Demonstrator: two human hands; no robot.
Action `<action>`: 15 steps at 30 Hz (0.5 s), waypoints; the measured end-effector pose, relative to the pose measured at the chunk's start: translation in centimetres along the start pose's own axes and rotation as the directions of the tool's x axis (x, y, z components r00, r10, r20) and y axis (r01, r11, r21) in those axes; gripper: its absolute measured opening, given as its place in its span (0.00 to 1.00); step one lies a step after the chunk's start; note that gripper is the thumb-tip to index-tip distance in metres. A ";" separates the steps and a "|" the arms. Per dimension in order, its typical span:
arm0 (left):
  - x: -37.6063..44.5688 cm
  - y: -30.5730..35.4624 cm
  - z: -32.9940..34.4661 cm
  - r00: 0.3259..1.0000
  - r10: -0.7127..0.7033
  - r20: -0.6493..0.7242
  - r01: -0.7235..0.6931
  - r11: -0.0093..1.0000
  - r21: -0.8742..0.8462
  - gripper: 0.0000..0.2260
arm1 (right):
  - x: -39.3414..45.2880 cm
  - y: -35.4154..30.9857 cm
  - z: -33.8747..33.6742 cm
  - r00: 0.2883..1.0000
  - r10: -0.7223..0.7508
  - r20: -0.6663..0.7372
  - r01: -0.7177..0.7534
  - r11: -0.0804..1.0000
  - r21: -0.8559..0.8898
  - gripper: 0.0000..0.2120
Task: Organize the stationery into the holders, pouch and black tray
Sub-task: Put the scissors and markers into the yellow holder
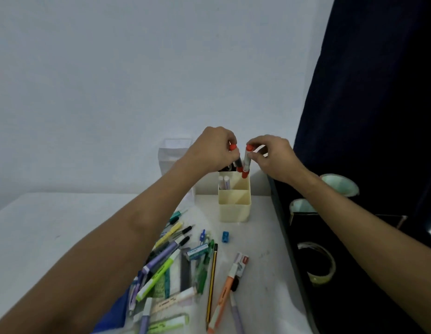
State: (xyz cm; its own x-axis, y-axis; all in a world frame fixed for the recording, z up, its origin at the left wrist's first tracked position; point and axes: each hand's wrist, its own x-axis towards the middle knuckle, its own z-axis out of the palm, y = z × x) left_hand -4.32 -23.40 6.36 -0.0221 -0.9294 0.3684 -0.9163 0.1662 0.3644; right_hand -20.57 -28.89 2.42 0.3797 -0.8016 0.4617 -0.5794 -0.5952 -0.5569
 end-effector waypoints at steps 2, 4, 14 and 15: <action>0.3 -0.3 1.3 0.999 -0.014 0.039 0.013 1.000 0.014 0.12 | -0.4 0.9 1.0 1.000 0.006 0.014 -0.006 1.000 -0.016 0.10; 0.4 -0.8 2.3 0.997 -0.026 0.078 0.024 0.999 0.023 0.11 | -0.9 1.7 1.9 1.000 0.000 0.022 0.000 1.000 -0.014 0.09; 0.4 -3.3 6.3 0.984 -0.014 0.177 0.003 0.998 0.066 0.07 | -2.0 3.5 5.6 0.992 0.068 0.103 -0.072 0.997 0.039 0.09; 0.4 -3.5 6.7 0.983 -0.016 0.181 0.005 0.998 0.062 0.07 | -2.1 3.5 5.9 0.992 0.070 0.104 -0.075 0.996 0.049 0.09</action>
State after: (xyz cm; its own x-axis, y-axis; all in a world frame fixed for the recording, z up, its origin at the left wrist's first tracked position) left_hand -3.81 -26.56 -0.53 -0.0792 -0.9762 0.2020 -0.9394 0.1408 0.3125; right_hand -19.18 -29.66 -4.58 0.4114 -0.8427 0.3472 -0.5703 -0.5352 -0.6232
